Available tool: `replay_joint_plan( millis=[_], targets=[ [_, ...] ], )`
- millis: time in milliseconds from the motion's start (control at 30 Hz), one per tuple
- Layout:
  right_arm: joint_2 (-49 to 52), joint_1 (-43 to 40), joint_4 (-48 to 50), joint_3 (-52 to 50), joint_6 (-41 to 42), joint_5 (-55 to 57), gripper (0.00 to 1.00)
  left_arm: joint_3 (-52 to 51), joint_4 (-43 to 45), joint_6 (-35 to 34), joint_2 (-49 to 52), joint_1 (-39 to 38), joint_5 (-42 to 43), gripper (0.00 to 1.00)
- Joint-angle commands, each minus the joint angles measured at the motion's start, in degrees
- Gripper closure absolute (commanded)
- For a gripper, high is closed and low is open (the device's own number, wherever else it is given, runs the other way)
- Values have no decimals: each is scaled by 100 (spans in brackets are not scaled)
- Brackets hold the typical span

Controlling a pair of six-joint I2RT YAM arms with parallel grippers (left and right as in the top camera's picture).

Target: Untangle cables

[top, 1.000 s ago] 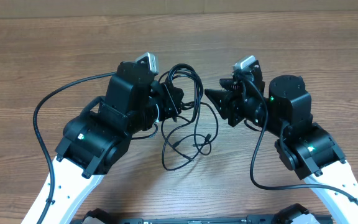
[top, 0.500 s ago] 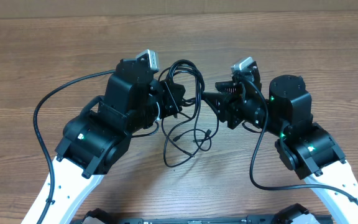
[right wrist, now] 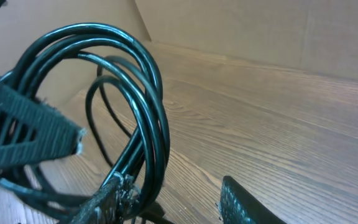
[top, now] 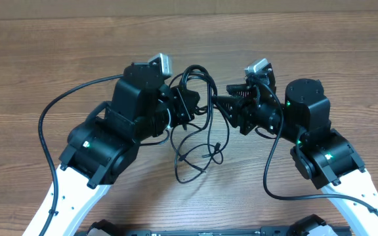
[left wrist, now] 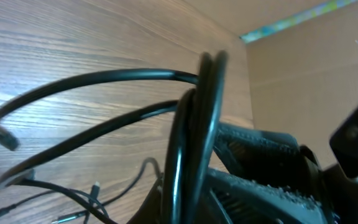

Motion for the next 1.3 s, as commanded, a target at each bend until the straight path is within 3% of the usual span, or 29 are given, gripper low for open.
replay_joint_plan(
  millis=[0, 400, 767, 1000, 1267],
  targets=[
    [7, -4, 20, 133, 39, 136, 55, 46, 170, 133, -15, -201, 525, 96],
    [247, -4, -7, 133, 42, 149, 56, 46, 323, 501, -15, -205, 562, 96],
    [247, -4, 70, 131, 212, -352, 56, 46, 575, 1714, -15, -208, 610, 96],
    [247, -4, 251, 133, 358, -737, 56, 46, 776, 2739, -15, -208, 1178, 96],
    [247, -4, 518, 133, 365, -754, 55, 46, 791, 3220, -15, -208, 1679, 96]
  ],
)
